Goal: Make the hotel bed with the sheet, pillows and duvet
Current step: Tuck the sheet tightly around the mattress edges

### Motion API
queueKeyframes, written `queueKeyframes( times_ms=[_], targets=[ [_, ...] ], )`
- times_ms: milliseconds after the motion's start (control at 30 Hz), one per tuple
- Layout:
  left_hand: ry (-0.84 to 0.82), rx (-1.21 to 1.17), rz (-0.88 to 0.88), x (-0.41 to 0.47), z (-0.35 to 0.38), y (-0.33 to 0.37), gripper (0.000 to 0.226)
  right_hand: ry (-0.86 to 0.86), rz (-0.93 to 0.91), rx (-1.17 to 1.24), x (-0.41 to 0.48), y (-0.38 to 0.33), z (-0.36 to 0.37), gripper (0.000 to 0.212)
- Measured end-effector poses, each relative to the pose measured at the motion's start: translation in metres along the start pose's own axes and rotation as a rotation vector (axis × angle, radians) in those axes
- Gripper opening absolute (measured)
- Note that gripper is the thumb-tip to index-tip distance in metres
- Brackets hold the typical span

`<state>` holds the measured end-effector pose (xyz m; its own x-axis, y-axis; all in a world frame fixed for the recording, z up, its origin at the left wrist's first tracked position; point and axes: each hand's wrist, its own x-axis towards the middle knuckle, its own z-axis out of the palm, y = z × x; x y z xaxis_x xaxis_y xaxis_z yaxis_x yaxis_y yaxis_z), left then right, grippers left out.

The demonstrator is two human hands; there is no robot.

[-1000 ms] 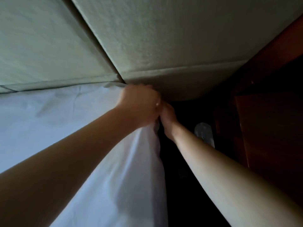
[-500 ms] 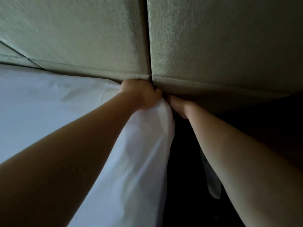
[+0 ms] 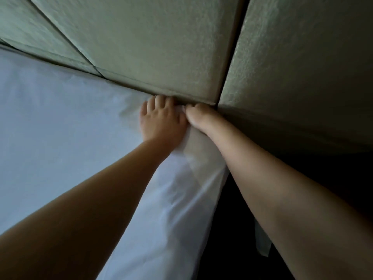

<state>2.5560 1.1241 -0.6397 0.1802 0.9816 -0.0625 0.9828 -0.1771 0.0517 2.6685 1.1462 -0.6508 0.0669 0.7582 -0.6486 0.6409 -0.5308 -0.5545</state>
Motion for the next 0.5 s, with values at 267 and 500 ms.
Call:
queueKeyframes(
  times_ms=[267,500],
  targets=[
    [-0.359,-0.117,0.147,0.041,-0.010,-0.011,0.043,0.282,-0.224,-0.337,-0.015,0.006,0.008,0.034],
    [-0.394,-0.177,0.122,-0.055,-0.041,-0.026,0.060,0.159,-0.091,-0.270,-0.070,0.020,-0.007,0.045]
  ],
)
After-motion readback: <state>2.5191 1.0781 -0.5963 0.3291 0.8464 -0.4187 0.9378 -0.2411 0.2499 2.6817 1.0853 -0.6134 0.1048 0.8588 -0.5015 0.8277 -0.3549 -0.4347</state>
